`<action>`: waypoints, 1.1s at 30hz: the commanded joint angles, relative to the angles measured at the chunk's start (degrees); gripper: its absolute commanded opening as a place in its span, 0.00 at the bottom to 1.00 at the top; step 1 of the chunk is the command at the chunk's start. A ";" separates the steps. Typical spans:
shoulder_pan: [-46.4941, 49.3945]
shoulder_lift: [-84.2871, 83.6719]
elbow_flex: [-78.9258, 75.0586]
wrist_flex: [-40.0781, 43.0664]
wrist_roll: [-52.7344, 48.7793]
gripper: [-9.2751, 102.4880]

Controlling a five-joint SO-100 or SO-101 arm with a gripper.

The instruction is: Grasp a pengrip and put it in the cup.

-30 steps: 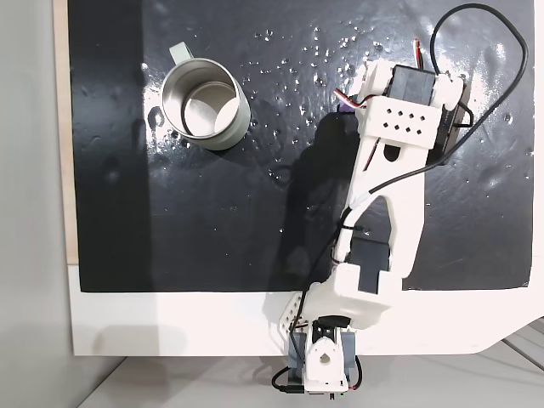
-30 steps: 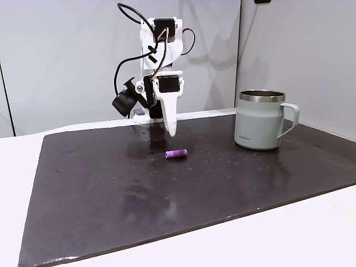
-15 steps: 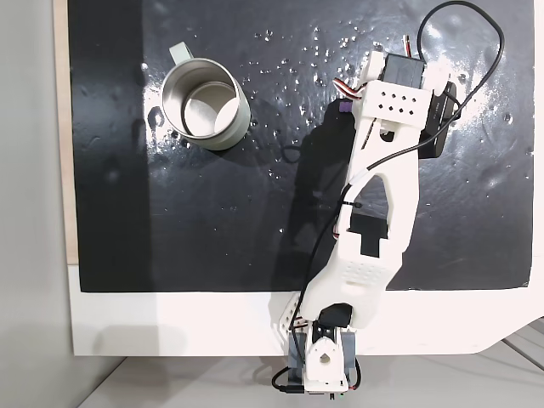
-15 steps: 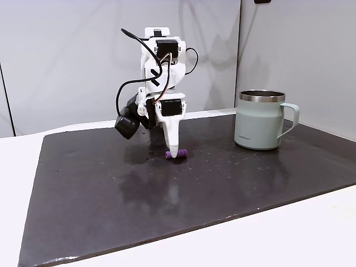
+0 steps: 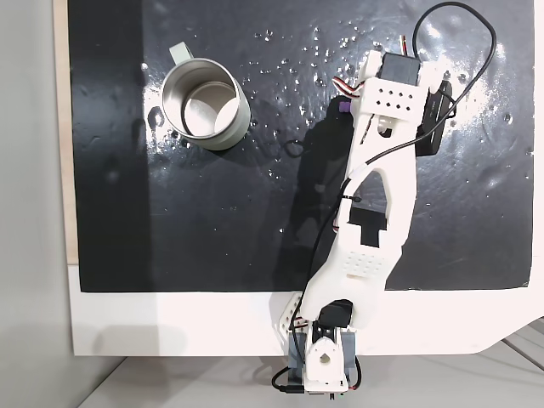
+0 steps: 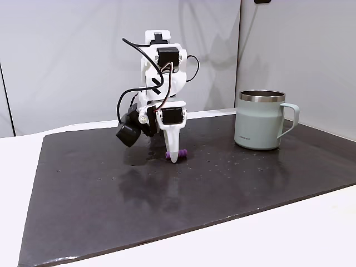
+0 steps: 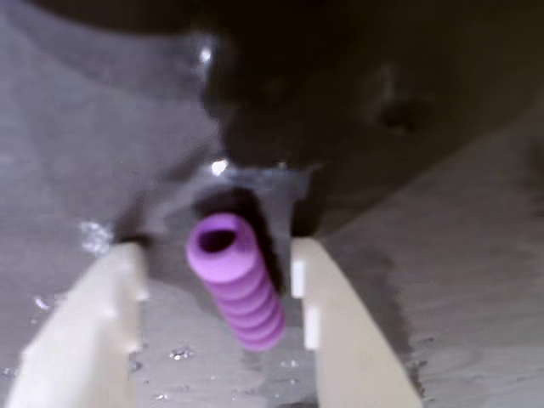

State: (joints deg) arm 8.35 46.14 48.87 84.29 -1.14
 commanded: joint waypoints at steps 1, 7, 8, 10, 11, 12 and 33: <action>-1.58 0.35 -2.64 0.00 -0.44 0.16; -0.88 0.53 -3.08 -0.26 -0.53 0.11; -0.79 0.70 -3.08 -0.26 -0.70 0.09; -0.79 1.41 -3.16 0.00 -0.97 0.08; -0.88 1.58 -3.78 0.70 -1.05 0.08; -0.97 1.67 -5.19 1.93 -1.14 0.08; -7.21 43.33 1.93 12.66 -0.88 0.08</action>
State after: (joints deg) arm 2.81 79.01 49.66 96.77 -1.93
